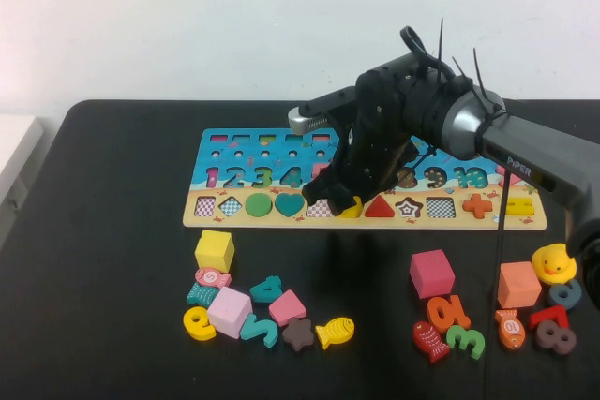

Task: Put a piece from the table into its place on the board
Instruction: Place the "five-pointed star" into the hole of the five-pointed star

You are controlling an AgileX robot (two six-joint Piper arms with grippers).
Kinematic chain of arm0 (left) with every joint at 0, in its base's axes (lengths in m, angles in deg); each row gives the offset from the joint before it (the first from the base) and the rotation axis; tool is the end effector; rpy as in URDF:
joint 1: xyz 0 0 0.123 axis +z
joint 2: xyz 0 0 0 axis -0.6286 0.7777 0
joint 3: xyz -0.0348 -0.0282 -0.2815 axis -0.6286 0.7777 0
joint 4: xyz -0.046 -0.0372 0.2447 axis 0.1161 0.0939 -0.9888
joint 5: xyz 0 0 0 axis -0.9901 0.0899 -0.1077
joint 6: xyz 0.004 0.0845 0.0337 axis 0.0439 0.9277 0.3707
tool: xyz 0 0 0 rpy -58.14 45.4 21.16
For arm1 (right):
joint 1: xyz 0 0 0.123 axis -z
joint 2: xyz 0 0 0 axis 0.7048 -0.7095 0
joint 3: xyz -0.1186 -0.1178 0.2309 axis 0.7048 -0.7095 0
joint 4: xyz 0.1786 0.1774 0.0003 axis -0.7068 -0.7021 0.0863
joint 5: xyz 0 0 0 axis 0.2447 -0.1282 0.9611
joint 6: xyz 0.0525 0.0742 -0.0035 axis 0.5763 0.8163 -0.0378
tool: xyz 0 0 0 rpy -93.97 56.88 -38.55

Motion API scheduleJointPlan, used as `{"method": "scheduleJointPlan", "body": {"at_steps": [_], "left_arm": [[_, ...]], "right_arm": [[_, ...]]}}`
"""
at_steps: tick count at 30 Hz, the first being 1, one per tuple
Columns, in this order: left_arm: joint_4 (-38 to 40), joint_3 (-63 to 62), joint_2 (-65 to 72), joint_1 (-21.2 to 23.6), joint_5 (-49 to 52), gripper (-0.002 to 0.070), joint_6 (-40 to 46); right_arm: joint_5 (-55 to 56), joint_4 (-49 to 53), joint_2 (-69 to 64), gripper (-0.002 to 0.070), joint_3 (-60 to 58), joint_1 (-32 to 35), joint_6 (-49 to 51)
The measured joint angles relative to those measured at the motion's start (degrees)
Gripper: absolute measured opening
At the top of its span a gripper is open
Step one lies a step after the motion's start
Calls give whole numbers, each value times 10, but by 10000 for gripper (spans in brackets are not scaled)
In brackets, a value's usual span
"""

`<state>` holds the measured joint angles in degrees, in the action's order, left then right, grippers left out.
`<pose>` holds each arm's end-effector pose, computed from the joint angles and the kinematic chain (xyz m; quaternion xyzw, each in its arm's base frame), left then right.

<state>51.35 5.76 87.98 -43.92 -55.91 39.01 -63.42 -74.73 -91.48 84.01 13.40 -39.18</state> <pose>0.0533 -0.0073 0.1800 0.0483 0.7825 -0.0335 0.6199 0.4458 0.2723 0.1689 -0.2491 0.9450 0.0607 0.2032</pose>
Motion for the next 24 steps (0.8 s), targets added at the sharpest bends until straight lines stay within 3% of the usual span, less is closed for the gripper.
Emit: {"method": "scheduleJointPlan", "body": {"at_steps": [24], "left_arm": [[0, 0, 0, 0, 0, -1, -1]], "right_arm": [[-10, 21, -4, 372, 3, 0, 7]]}}
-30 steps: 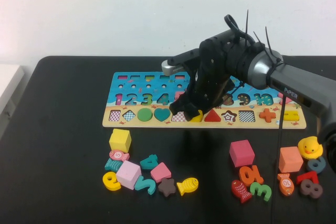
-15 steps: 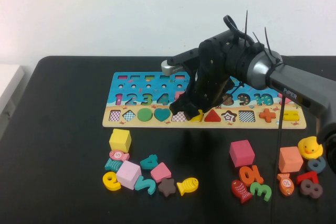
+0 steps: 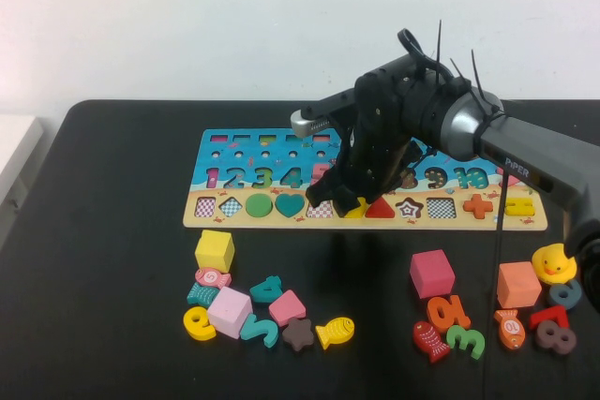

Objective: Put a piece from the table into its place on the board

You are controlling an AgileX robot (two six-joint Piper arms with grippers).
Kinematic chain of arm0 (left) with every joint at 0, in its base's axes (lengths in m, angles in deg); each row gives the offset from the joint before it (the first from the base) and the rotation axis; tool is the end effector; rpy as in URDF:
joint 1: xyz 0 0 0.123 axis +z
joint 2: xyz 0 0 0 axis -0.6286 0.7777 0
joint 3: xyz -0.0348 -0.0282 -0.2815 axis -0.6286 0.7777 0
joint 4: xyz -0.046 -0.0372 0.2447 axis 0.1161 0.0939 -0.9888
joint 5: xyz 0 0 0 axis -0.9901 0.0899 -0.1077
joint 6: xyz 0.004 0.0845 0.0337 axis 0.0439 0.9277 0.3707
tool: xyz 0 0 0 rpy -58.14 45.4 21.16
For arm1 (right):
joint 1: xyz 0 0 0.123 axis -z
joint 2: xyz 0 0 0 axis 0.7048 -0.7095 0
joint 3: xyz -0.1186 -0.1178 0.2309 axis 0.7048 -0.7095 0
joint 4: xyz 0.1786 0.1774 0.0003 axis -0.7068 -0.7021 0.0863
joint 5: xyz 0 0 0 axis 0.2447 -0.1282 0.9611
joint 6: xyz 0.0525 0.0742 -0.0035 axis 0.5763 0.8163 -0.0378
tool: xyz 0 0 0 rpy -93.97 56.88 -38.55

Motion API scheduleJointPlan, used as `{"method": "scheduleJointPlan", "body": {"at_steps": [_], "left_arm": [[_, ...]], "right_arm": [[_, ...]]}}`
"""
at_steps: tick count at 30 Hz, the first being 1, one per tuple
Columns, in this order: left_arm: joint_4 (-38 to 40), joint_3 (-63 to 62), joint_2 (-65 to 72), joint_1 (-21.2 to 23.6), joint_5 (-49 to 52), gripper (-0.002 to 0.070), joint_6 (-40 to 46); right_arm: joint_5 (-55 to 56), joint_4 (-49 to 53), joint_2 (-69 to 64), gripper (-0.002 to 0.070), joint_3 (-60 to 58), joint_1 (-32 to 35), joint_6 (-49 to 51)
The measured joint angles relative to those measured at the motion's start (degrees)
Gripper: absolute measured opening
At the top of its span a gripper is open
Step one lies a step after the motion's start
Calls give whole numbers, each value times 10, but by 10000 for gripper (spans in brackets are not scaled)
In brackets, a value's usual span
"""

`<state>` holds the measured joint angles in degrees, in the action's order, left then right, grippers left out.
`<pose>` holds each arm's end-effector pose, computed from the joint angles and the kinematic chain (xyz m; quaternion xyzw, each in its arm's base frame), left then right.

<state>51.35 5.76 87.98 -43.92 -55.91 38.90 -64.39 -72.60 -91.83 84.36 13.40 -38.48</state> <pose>0.0533 -0.0073 0.1800 0.0475 0.7825 -0.0341 0.6199 0.4469 0.2697 0.1669 -0.2511 0.9461 0.0433 0.1998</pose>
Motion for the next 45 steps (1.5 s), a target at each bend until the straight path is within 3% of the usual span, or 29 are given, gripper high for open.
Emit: {"method": "scheduleJointPlan", "body": {"at_steps": [9, 18, 25, 35, 40, 43, 45], "left_arm": [[0, 0, 0, 0, 0, -1, 0], [0, 0, 0, 0, 0, -1, 0], [0, 0, 0, 0, 0, -1, 1], [0, 0, 0, 0, 0, -2, 1], [0, 0, 0, 0, 0, -2, 1], [0, 0, 0, 0, 0, -2, 1], [0, 0, 0, 0, 0, -2, 1]], "right_arm": [[0, 0, 0, 375, 0, 0, 10], [4, -1, -1, 462, 0, 0, 12], [5, -1, -1, 476, 3, 0, 13], [-121, 3, -2, 477, 142, 0, -15], [-164, 14, 5, 379, 239, 1, -58], [-167, -1, 33, 239, 254, 1, -87], [-167, -25, 67, 102, 253, 2, -107]]}}
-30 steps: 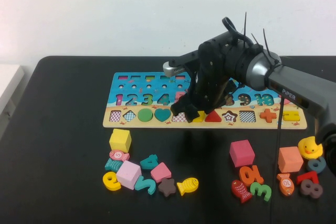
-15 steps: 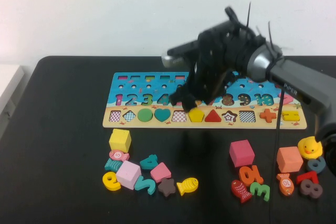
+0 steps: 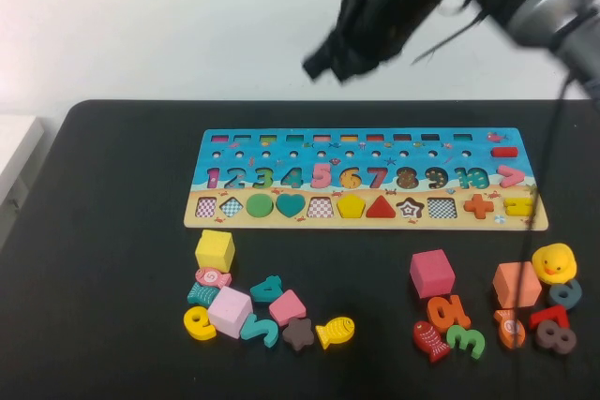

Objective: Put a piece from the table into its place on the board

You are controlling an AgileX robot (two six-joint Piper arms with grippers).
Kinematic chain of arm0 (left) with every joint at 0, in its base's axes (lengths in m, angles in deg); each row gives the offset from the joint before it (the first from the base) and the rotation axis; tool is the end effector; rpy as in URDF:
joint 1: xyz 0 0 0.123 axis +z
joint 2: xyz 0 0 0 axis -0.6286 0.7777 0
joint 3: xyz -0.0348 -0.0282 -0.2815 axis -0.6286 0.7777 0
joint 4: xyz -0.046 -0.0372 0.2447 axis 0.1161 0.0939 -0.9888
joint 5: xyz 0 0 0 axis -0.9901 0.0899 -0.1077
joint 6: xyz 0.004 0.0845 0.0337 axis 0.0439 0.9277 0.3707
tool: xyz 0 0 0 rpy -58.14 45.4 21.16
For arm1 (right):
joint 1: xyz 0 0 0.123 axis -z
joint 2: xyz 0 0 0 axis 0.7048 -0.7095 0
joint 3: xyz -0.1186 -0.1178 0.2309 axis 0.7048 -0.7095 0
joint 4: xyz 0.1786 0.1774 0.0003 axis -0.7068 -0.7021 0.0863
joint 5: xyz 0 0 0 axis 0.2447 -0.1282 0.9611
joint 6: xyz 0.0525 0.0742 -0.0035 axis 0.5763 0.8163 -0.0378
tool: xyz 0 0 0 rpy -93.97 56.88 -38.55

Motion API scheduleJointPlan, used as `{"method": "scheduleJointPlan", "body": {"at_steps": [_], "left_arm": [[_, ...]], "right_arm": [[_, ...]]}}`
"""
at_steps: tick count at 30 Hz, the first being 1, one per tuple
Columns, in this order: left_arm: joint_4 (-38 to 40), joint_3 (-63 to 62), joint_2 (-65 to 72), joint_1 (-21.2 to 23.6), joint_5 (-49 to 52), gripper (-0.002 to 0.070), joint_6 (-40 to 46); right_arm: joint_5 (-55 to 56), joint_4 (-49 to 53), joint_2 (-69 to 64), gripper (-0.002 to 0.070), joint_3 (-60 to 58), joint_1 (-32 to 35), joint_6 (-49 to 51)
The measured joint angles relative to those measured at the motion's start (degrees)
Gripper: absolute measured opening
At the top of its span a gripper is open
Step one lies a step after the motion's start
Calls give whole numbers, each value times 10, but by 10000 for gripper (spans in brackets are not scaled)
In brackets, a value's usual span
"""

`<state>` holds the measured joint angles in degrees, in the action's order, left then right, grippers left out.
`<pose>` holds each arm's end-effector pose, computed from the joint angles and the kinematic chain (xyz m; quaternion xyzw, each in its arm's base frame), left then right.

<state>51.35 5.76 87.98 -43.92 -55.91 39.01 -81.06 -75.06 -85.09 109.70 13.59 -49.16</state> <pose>0.0533 -0.0073 0.1800 0.0483 0.7825 -0.0335 0.6199 0.4287 0.2604 0.3436 -0.3173 0.8879 0.0696 0.3259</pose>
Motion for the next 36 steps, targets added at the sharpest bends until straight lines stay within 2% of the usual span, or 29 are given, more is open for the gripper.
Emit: {"method": "scheduleJointPlan", "body": {"at_steps": [2, 4, 8, 16, 22, 32, 33, 36], "left_arm": [[0, 0, 0, 0, 0, -2, 0], [0, 0, 0, 0, 0, -2, 0], [0, 0, 0, 0, 0, -2, 0], [0, 0, 0, 0, 0, -2, -1], [0, 0, 0, 0, 0, -2, -1], [0, 0, 0, 0, 0, -2, -1], [0, 0, 0, 0, 0, -2, -1], [0, 0, 0, 0, 0, -2, -1]], "right_arm": [[0, -18, 37, 43, 0, 0, -15], [0, -23, 71, 21, -1, 0, -20], [0, -2, 172, 19, -65, 0, -22], [0, 87, 346, 19, -283, 0, -20], [6, 90, 449, 19, -460, 0, -16], [245, 69, 692, 19, -829, 0, -9], [271, 64, 736, 19, -894, 0, -3], [280, 36, 786, 19, -967, 0, 44]]}}
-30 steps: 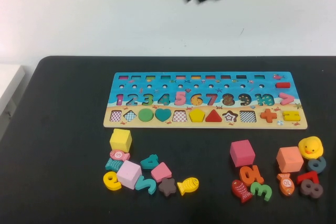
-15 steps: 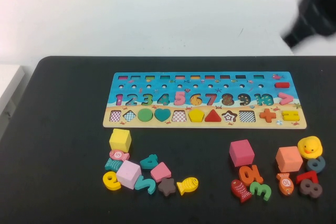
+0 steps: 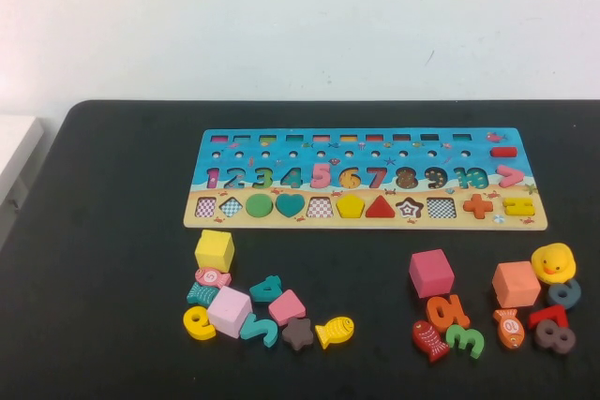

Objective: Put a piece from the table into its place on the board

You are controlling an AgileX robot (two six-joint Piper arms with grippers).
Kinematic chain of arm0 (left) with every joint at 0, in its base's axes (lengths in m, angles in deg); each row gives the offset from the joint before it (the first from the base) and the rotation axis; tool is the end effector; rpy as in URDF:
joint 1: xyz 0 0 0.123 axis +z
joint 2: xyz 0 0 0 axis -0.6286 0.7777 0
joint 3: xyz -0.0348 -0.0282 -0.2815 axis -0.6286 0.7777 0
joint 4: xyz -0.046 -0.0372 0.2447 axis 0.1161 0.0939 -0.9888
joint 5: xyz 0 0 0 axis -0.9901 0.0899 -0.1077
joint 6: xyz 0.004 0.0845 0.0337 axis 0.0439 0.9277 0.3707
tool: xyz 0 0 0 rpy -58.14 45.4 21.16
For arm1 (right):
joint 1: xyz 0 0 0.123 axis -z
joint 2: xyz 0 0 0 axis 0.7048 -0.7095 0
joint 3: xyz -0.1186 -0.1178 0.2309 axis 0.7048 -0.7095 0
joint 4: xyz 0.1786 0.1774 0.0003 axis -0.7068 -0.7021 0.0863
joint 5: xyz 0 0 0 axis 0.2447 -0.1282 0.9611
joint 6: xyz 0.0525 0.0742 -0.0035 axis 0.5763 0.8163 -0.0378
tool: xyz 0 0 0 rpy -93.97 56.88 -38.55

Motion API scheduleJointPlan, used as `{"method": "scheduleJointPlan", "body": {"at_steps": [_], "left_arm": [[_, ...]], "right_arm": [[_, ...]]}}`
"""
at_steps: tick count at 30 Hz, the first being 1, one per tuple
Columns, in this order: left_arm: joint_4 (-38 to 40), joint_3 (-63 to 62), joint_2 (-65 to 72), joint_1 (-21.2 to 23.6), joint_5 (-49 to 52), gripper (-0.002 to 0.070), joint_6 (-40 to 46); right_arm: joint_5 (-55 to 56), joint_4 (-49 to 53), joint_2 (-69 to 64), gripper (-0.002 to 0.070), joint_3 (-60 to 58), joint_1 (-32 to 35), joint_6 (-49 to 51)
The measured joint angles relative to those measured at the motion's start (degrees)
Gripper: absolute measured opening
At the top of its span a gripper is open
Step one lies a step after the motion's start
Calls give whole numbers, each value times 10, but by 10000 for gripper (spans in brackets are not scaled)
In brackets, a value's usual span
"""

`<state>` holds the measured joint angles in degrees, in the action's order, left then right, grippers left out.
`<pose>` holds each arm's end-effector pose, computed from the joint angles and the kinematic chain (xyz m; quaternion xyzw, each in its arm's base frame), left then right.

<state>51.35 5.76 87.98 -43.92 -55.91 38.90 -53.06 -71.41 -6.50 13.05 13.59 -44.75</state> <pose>0.0533 -0.0073 0.1800 0.0475 0.7825 -0.0341 0.6199 0.1545 0.0895 0.3405 -0.2837 0.8648 0.0724 0.4080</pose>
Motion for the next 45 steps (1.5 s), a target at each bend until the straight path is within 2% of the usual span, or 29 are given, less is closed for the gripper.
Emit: {"method": "scheduleJointPlan", "body": {"at_steps": [4, 8, 14, 18, 23, 29, 36, 40, 45], "left_arm": [[0, 0, 0, 0, 0, -2, 0], [0, 0, 0, 0, 0, -2, 1], [0, 0, 0, 0, 0, -2, 1], [0, 0, 0, 0, 0, -2, 1], [0, 0, 0, 0, 0, -2, 1], [0, 0, 0, 0, 0, -2, 1], [0, 0, 0, 0, 0, -2, 1], [0, 0, 0, 0, 0, -2, 0], [0, 0, 0, 0, 0, -2, 0]], "right_arm": [[1, -71, 33, 19, -61, 0, 75], [-5, -106, 36, 19, -82, 0, 89], [-49, -80, 37, 19, -86, 0, 50], [2, -23, 82, 18, -119, 6, -27], [184, 4, 196, 19, -210, 93, -126], [336, -14, 335, 19, -342, 220, -139], [355, -38, 480, 19, -459, 317, -139], [351, -49, 523, 19, -508, 332, -139], [350, -69, 528, 19, -511, 332, -139]]}}
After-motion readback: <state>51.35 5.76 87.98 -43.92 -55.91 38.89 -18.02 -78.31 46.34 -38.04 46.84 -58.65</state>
